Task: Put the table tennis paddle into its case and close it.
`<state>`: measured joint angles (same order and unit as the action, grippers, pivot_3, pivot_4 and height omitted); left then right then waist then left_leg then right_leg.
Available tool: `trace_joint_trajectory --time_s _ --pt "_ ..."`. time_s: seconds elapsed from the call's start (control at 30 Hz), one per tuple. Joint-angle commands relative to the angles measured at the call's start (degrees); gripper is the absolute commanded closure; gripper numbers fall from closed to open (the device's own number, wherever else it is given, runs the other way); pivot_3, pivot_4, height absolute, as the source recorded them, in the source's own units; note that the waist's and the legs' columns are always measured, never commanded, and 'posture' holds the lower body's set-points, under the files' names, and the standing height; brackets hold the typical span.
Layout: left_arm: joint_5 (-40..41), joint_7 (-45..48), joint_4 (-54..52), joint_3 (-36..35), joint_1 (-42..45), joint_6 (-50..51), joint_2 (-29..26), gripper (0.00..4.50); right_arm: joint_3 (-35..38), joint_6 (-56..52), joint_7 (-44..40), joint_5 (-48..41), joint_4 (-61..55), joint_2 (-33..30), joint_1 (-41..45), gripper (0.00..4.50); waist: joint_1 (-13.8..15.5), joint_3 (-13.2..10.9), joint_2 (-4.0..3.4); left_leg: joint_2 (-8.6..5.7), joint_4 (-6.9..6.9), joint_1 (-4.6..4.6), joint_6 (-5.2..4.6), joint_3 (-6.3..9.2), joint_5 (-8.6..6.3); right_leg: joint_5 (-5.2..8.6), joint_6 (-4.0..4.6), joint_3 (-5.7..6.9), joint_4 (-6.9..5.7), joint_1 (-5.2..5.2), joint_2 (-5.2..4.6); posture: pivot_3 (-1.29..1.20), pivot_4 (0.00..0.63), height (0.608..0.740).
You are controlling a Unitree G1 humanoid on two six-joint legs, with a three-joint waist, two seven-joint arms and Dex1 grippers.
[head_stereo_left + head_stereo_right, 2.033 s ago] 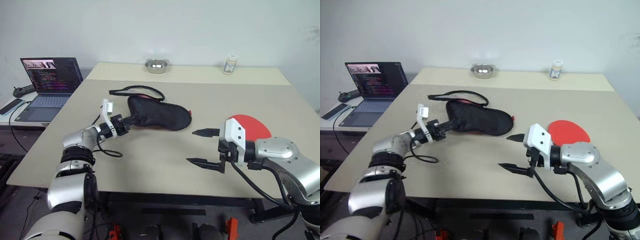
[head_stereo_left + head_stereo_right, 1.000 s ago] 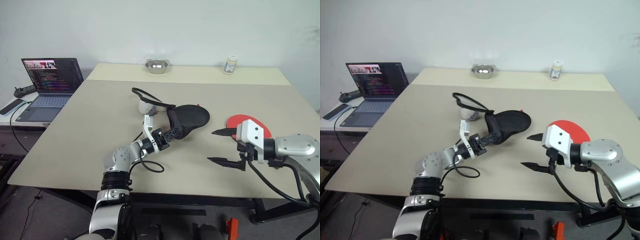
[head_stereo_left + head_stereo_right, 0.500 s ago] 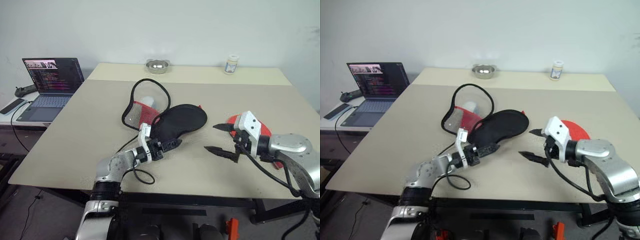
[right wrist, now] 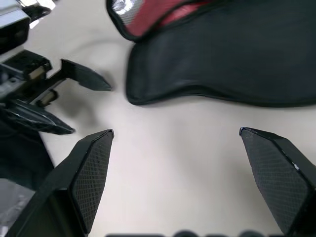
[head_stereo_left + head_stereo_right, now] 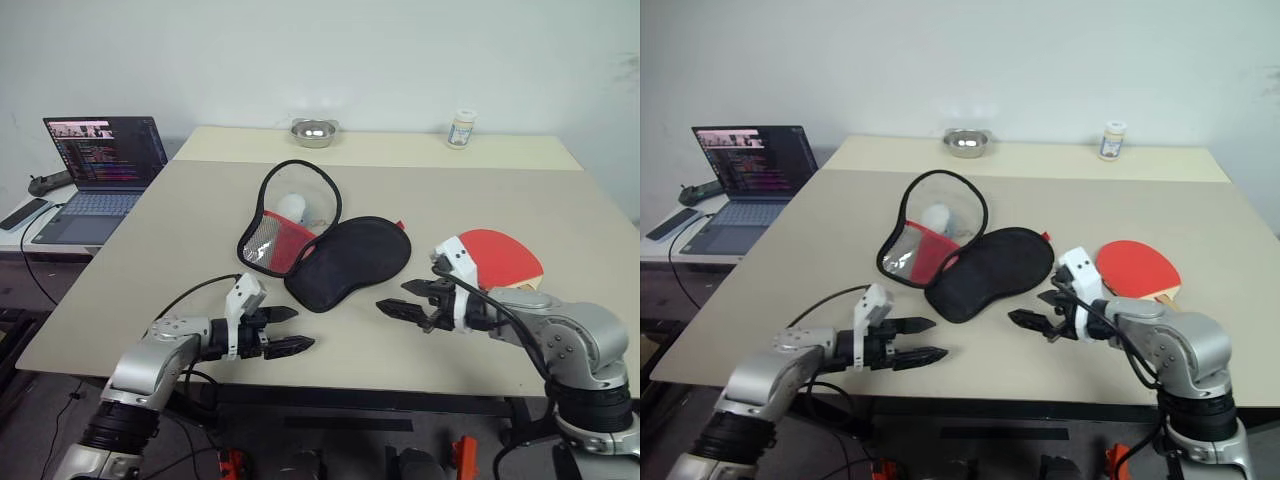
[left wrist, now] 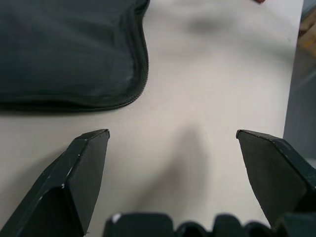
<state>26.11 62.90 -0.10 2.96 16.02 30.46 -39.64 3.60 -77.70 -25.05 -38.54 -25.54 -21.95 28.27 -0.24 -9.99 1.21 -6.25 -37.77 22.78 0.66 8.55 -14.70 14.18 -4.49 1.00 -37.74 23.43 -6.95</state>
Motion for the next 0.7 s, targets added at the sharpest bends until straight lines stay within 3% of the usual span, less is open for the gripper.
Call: trace_joint_trajectory --time_s 0.03,0.4,0.7 --pt "0.6 2.3 0.7 -3.4 0.5 -2.5 -2.3 0.02 -1.2 0.2 3.4 0.6 0.4 3.6 1.0 0.0 0.0 0.0 0.0 0.01 0.0 0.0 0.0 0.0 0.0 0.0 0.0 0.0 0.0 0.01 0.01 0.0 0.15 0.74" --pt "6.5 7.4 0.4 -8.9 5.4 0.6 -4.7 0.02 -8.1 10.3 9.1 9.6 15.1 13.5 2.6 0.0 -0.9 0.0 -0.01 0.01 0.03 0.0 0.02 -0.12 0.01 0.0 0.0 -0.09 -0.13 0.16 0.07 0.0 0.15 0.74" --pt "6.1 9.2 2.1 -10.0 6.1 -1.7 -5.1 0.02 -8.2 17.2 10.3 12.5 25.0 21.6 7.0 0.0 -1.9 0.0 -0.02 0.15 0.07 -0.02 0.12 -0.52 0.07 -0.02 0.01 -0.32 -0.31 0.42 0.23 0.0 0.15 0.74"
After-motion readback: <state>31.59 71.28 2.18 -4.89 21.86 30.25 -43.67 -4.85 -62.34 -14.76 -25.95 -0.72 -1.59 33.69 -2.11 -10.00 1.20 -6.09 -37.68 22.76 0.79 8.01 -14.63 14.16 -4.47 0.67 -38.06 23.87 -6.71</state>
